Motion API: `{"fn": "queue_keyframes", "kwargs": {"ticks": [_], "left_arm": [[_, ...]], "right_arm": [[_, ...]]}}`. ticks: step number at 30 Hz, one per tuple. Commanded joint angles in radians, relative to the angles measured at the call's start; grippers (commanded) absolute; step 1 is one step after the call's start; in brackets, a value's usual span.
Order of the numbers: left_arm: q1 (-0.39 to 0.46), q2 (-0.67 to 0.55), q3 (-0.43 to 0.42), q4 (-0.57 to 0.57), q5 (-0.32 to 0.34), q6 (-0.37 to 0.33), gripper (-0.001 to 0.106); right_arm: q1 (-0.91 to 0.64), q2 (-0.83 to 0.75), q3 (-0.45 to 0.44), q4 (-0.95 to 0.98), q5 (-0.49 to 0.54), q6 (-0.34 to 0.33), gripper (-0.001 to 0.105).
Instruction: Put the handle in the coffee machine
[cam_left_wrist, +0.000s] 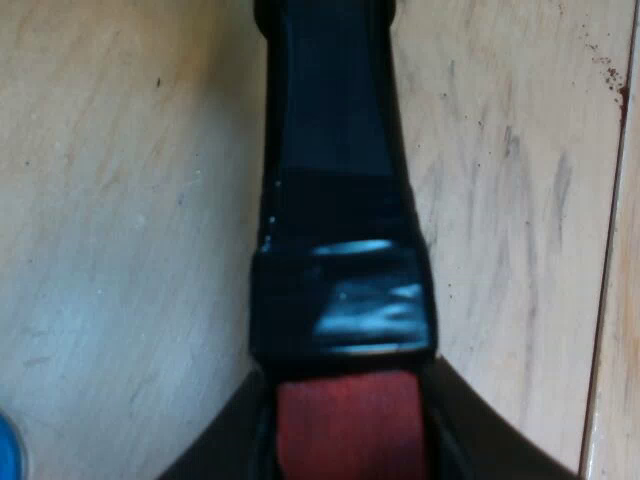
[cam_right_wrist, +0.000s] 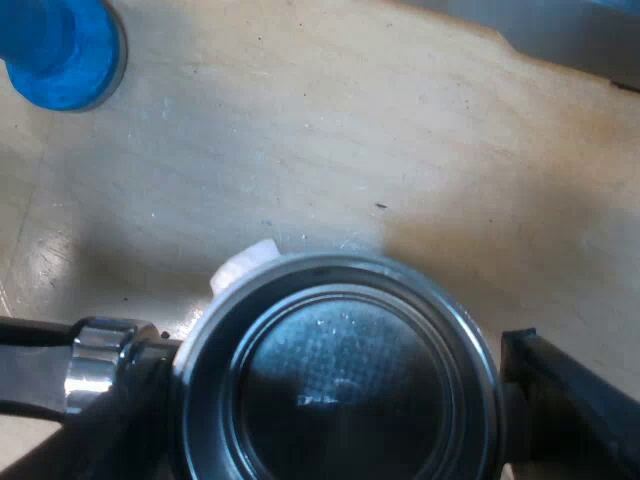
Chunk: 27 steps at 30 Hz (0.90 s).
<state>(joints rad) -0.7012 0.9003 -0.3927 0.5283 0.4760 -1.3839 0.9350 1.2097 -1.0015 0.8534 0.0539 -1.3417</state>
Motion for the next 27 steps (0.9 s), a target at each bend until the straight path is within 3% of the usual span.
{"fn": "queue_keyframes", "kwargs": {"ticks": [1,2,4,6,23,27], "left_arm": [[-0.005,0.002,0.000,-0.011,0.017,0.012,0.000],[-0.005,0.002,0.000,-0.011,0.018,0.012,0.000],[-0.005,0.002,0.000,-0.014,0.023,0.012,0.000],[-0.005,0.002,0.000,-0.023,0.022,0.012,0.000],[-0.005,-0.008,0.000,-0.030,0.039,0.010,0.000],[-0.005,-0.042,0.000,-0.031,0.038,-0.033,0.000]], "right_arm": [[-0.001,-0.017,-0.012,-0.003,-0.015,-0.022,0.045],[-0.001,-0.017,-0.012,-0.003,-0.015,-0.022,0.050],[-0.001,-0.017,-0.012,-0.003,-0.015,-0.022,0.069],[-0.001,-0.017,-0.012,-0.003,-0.015,-0.022,0.072],[-0.001,-0.041,-0.012,-0.003,0.003,-0.022,0.072],[-0.001,-0.087,-0.012,-0.003,0.032,-0.024,0.072]]}}
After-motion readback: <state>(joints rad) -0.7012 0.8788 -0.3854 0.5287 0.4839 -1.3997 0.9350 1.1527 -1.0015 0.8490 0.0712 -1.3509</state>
